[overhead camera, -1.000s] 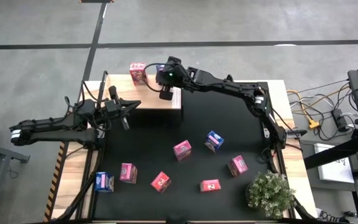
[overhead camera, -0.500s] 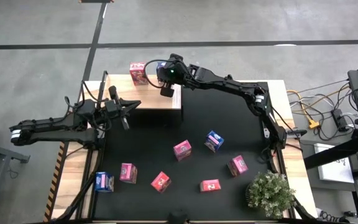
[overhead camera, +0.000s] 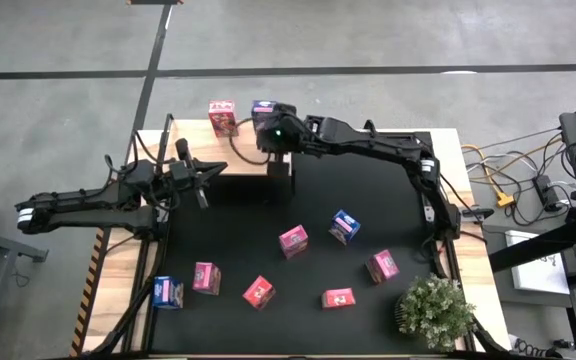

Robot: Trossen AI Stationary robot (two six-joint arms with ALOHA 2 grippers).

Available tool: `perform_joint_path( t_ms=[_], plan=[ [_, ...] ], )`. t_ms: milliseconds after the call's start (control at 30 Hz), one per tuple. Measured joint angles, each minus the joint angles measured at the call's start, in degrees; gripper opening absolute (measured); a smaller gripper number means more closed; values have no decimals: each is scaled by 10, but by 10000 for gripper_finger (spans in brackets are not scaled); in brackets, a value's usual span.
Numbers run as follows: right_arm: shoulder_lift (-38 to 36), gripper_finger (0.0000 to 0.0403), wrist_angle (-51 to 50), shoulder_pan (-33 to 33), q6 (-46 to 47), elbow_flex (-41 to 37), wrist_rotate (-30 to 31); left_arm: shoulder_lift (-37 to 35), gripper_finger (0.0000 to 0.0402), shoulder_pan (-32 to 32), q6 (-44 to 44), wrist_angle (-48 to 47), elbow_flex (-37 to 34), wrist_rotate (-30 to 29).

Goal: Stack cereal on shelf
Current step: Put the left purple cereal box on the shelf

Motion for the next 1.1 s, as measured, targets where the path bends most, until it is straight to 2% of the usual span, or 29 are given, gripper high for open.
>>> perform_joint_path(
  t_ms=[233,433,733,1100],
  plan=[
    [-20,9,-50,52,25,-19,-4,0,0,0,-26,-4,0,0],
    [-65,9,-21,93,45,-110,-6,0,0,0,-59,-9,0,0],
    [-203,9,168,125,54,-356,-5,0,0,-11,-110,-12,0,0],
    [-385,9,447,125,31,-647,-19,12,0,-35,-233,-12,1,6]
  ],
)
